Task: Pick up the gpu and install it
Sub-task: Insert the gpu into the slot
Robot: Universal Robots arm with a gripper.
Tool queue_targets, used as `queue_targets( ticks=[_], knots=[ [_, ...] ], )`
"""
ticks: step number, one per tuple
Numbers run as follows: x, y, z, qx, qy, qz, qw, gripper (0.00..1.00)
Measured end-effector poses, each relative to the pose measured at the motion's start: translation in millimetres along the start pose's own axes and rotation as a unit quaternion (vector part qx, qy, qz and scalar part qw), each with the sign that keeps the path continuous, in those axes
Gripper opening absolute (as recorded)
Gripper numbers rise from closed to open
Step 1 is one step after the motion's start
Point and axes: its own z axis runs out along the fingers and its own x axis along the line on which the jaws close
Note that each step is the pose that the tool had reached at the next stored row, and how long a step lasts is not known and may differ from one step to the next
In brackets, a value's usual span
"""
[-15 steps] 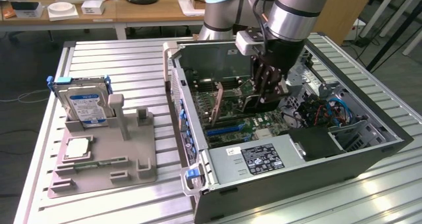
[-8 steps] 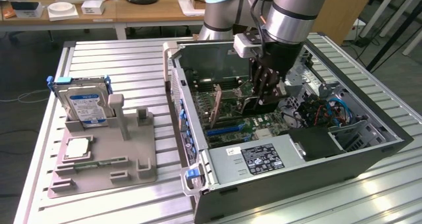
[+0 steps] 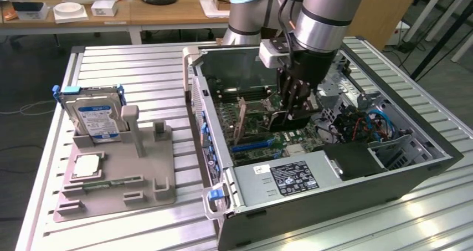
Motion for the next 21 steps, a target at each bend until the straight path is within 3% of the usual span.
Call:
queue_targets(
  ticks=[21],
  knots=[
    [-0.4, 6.8, 11.8, 0.0014, 0.0053, 0.000, 1.0000, 0.26]
  ],
)
